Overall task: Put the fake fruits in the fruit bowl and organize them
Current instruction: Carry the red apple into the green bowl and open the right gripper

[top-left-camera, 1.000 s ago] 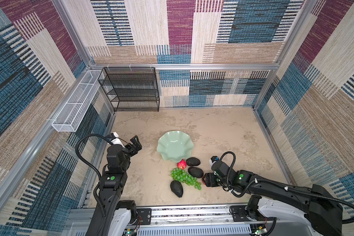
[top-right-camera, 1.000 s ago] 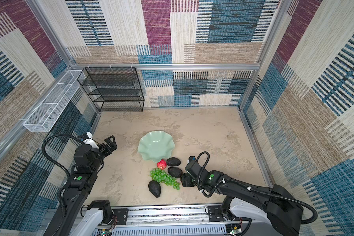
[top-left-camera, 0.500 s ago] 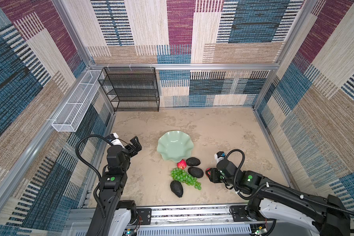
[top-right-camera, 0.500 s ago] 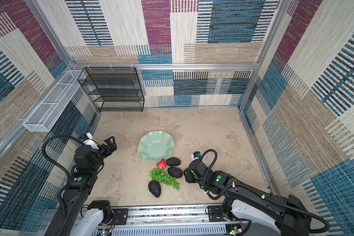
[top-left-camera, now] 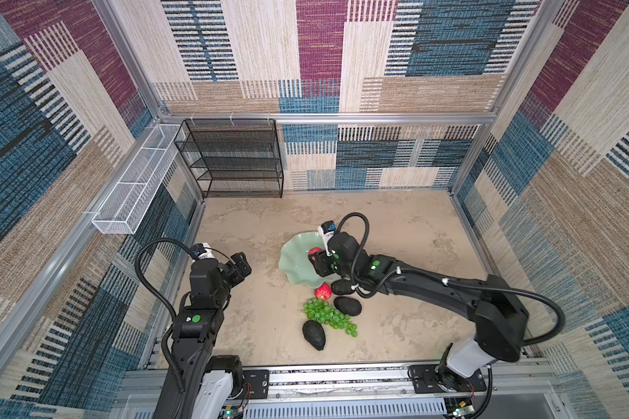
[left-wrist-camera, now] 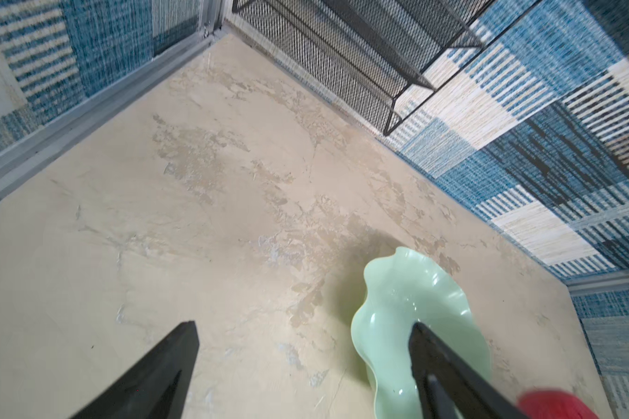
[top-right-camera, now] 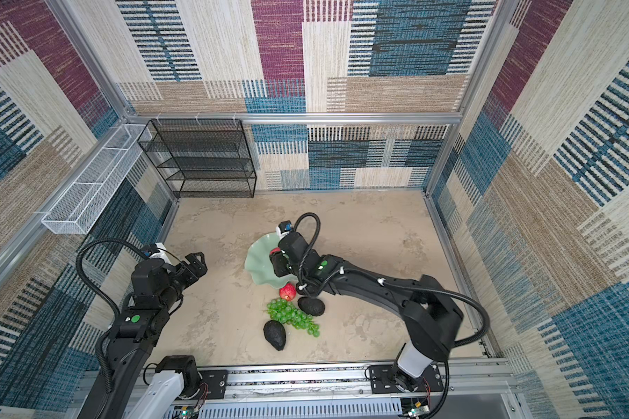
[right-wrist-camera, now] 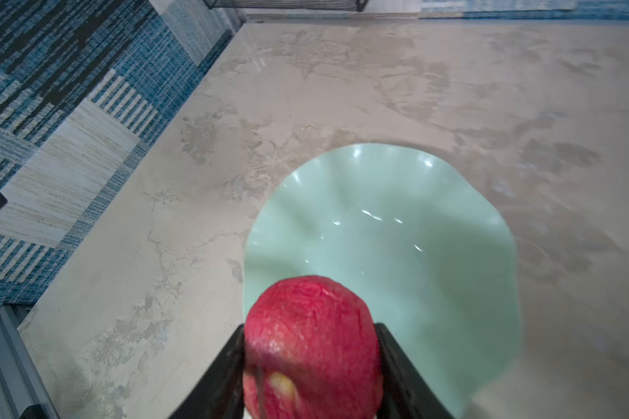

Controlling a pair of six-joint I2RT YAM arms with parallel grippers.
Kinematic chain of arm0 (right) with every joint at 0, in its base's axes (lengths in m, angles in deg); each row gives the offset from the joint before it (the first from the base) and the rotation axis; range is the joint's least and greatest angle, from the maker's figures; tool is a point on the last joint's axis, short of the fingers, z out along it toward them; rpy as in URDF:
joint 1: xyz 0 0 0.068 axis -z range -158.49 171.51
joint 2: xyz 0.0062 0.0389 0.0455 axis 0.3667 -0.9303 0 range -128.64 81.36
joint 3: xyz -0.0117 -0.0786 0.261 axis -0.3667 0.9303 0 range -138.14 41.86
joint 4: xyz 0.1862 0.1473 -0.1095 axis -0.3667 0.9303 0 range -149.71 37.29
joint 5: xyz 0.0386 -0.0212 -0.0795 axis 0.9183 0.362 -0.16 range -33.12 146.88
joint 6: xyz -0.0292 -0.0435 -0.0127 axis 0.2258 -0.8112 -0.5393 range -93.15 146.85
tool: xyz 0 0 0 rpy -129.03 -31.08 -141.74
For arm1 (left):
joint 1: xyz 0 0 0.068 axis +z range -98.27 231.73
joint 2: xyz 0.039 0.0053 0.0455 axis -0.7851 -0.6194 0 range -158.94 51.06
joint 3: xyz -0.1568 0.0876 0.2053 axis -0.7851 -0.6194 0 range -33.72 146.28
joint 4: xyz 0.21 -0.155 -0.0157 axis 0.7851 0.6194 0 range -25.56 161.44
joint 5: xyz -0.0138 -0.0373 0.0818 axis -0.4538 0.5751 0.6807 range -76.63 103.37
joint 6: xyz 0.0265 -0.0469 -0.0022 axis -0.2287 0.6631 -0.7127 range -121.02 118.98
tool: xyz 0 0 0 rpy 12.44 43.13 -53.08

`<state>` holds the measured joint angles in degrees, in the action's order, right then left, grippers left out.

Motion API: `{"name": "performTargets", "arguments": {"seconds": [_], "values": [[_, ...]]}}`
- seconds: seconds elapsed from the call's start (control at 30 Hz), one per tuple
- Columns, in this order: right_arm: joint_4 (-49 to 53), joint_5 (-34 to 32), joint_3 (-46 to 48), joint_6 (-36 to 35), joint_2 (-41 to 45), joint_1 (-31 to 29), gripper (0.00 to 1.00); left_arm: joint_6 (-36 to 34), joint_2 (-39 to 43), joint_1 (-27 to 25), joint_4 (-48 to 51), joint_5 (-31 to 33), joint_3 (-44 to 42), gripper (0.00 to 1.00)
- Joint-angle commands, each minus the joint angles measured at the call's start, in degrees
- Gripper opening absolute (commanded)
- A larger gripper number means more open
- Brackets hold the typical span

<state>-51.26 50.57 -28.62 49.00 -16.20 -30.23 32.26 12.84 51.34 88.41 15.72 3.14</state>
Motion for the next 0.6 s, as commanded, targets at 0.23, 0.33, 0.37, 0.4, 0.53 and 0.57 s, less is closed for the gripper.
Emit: {"name": "performTargets", "arguments": {"seconds": [0.23, 0.33, 0.37, 0.4, 0.53, 0.57], "values": [[-3.57, 8.99, -11.43, -5.42, -18.86, 4.23, 0.47, 1.0, 3.63, 0.03, 11.42, -3.74, 1.96, 0.93], [-4.01, 10.09, -12.52, -4.86, -22.31, 5.42, 0.49, 0.76, 3.31, -0.02, 13.17, -6.84, 2.7, 0.91], [-3.84, 10.16, -13.04, -4.85, -23.24, 5.58, 0.49, 0.92, 3.15, -0.02, 13.72, -7.83, 2.72, 0.9], [-3.79, 10.11, -13.62, -4.84, -24.31, 5.69, 0.51, 1.11, 3.23, -0.02, 14.26, -8.89, 2.56, 0.9], [-4.06, 10.71, -14.98, -4.45, -26.65, 6.11, 0.57, 3.32, 4.84, -0.06, 14.63, -13.38, 0.02, 0.89], [-3.98, 10.76, -15.31, -4.36, -27.0, 6.13, 0.59, 3.79, 5.4, -0.14, 14.7, -14.57, -0.78, 0.88]]}}
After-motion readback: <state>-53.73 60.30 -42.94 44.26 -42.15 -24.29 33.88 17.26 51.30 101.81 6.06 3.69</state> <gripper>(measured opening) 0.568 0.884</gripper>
